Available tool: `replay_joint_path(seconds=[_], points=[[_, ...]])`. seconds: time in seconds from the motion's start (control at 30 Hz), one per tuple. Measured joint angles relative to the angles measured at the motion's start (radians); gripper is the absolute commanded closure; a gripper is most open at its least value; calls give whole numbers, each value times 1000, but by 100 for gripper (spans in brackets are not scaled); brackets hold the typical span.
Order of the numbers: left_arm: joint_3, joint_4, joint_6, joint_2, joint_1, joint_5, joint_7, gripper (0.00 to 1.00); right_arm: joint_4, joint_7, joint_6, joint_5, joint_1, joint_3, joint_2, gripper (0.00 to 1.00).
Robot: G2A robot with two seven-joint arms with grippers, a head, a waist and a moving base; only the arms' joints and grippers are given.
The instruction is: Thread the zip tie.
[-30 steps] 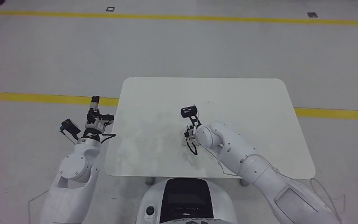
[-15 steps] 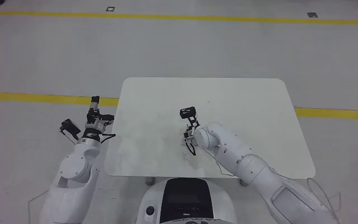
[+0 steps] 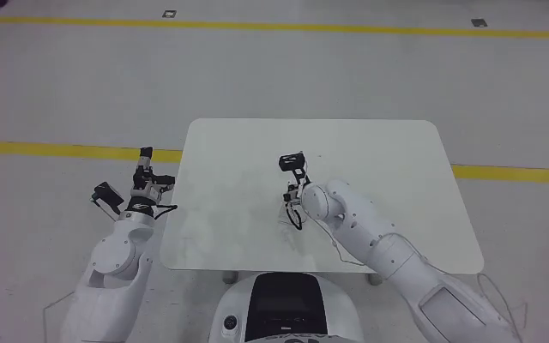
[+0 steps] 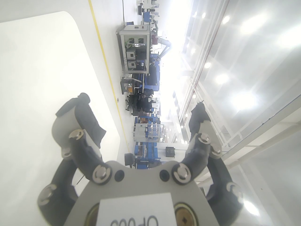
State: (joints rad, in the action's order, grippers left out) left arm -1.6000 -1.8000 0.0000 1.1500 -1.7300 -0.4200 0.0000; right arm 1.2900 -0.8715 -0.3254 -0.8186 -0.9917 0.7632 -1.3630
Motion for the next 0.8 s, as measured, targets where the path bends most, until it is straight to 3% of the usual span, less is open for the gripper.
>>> replay_joint_path(seconds=[0.17, 0.3, 0.7, 0.8], points=[[0, 0, 0, 0, 0, 0, 0, 0, 107, -37, -11, 35, -40, 92, 22, 100], [0, 0, 0, 0, 0, 0, 0, 0, 199, -68, 9, 145, -89, 188, 37, 100], [0, 0, 0, 0, 1, 1, -1, 0, 203, -47, 18, 162, -104, 198, 38, 100], [6, 4, -15, 1, 7, 16, -21, 0, 215, -57, -8, 176, -99, 205, 37, 100]])
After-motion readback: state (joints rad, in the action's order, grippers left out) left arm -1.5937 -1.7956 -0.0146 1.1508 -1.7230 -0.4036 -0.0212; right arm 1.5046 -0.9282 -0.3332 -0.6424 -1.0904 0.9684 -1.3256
